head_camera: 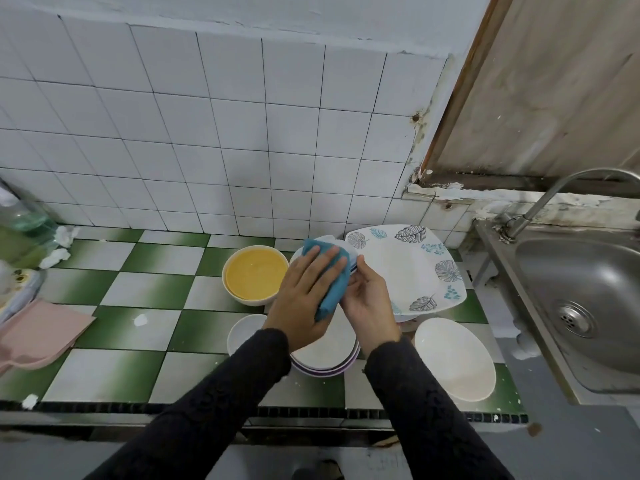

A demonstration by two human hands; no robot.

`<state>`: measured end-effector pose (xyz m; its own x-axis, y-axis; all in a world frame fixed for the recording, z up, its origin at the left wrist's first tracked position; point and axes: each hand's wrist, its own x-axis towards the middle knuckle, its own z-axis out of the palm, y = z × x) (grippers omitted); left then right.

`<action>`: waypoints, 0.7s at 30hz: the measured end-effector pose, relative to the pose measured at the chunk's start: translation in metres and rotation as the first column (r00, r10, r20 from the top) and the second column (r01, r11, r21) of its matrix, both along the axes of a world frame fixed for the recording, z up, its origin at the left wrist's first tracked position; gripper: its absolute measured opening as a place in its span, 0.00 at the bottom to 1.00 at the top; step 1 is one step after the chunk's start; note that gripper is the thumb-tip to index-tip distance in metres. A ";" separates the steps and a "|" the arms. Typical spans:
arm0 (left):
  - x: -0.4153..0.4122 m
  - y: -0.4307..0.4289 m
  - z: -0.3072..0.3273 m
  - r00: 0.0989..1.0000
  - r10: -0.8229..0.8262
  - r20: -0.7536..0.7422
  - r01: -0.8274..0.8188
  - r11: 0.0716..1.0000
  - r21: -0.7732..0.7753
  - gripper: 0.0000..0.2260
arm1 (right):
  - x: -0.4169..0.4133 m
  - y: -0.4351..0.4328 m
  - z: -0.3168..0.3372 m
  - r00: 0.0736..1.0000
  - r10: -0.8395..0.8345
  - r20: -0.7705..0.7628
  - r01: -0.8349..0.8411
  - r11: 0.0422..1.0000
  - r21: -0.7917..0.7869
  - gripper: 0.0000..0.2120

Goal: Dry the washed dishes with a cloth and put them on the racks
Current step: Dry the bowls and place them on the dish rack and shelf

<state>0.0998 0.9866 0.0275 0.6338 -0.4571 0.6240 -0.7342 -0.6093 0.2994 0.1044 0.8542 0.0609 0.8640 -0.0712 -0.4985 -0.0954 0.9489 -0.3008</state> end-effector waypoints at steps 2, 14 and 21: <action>0.007 0.008 0.004 0.997 -0.051 0.052 0.047 0.996 0.073 0.33 | -0.001 -0.004 -0.002 1.000 0.010 0.000 -0.010 1.000 0.012 0.24; 0.035 0.012 0.039 0.972 -0.063 0.228 0.056 0.998 0.038 0.18 | -0.001 -0.016 0.006 0.969 0.245 -0.027 -0.246 0.964 -0.098 0.13; 0.032 0.017 0.057 0.959 -0.051 -0.278 -0.090 0.878 -0.469 0.21 | -0.005 -0.031 -0.003 0.886 0.383 -0.261 -0.463 0.727 -0.507 0.21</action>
